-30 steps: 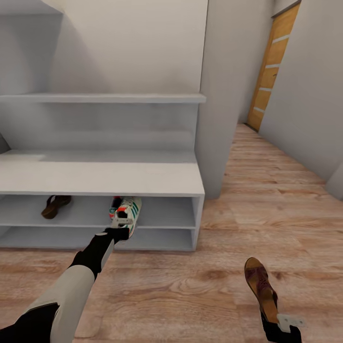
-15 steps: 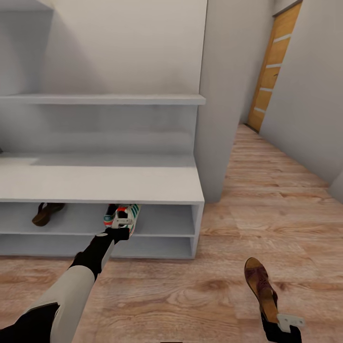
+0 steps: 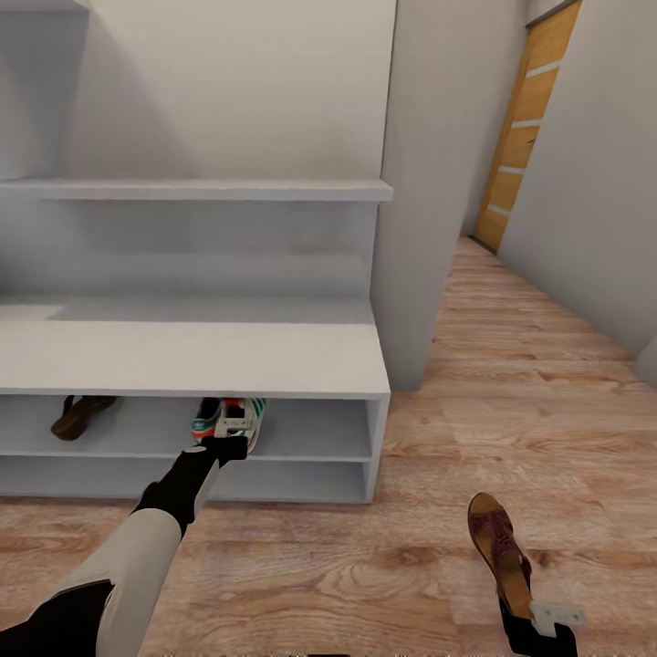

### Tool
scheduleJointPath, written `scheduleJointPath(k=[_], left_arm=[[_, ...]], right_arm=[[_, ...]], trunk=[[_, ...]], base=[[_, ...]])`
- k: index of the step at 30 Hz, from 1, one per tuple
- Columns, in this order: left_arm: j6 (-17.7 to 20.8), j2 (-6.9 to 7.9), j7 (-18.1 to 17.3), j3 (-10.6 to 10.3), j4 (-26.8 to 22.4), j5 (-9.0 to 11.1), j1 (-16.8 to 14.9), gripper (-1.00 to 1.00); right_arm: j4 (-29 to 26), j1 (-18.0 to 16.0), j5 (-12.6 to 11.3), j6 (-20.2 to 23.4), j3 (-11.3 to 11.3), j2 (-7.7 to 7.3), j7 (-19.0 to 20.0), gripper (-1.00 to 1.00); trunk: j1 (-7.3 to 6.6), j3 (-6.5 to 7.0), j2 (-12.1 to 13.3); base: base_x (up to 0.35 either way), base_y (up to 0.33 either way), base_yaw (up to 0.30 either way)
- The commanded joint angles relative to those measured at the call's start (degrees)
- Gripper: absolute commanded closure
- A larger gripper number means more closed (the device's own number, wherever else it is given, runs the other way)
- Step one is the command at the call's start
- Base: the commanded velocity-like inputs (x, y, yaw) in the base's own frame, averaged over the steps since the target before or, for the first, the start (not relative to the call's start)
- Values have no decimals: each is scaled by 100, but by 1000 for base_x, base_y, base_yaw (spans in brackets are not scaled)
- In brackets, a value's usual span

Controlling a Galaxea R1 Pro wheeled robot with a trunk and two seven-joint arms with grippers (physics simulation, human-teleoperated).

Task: Pick up the two gym shoes and the two sandals from the corridor floor and place them onto the hallstand (shoe rack) in the corridor, making sure they are on the rack and not on the floor. Arrange them so the two gym shoes are next to each other and the two sandals are next to each other.

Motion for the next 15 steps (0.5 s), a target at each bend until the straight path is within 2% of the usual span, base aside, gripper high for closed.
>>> scheduleJointPath(k=[1,8,15], left_arm=[[29,-8,-53,48,-16,-58,-2,100],[29,-8,-75,48,-16,-56,-2,100],[23,-8,-68,51,-21,-61,-2,100]], right_arm=[[5,-5,46,-21,-50,0,17,100],[5,-5,45,-21,-50,0,16,100],[5,-5,45,-21,-50,0,16,100]], trunk=[[1,-32,-4],[19,-240,-13],[19,-255,-13]], base=[[0,0,0],[0,0,0],[0,0,0]])
